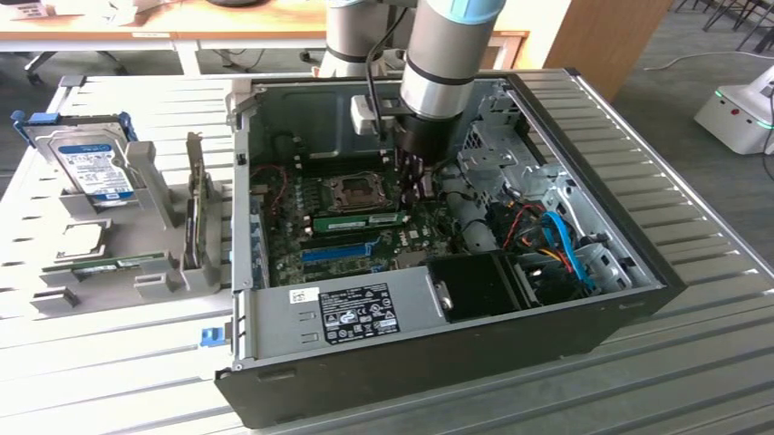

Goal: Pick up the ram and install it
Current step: 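Press down the ram until it locks into place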

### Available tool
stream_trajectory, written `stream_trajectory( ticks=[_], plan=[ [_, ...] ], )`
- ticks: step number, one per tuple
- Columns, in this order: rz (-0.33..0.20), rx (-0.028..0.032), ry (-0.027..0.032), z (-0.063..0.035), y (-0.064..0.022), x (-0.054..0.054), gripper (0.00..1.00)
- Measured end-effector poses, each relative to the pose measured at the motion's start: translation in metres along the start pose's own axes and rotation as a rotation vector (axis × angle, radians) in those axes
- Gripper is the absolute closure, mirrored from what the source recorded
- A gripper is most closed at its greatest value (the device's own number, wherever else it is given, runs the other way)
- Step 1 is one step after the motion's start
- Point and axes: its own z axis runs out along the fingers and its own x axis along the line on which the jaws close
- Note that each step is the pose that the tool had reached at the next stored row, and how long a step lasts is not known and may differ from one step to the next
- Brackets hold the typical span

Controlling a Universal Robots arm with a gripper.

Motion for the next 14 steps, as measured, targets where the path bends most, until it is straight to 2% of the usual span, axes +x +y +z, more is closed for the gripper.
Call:
stream_trajectory(
  ticks=[9,14],
  plan=[
    [0.000,-0.0001,0.0001,-0.0111,0.0005,0.000,0.89],
    [0.000,-0.0001,-0.0001,-0.0117,0.0005,0.000,0.89]
  ],
)
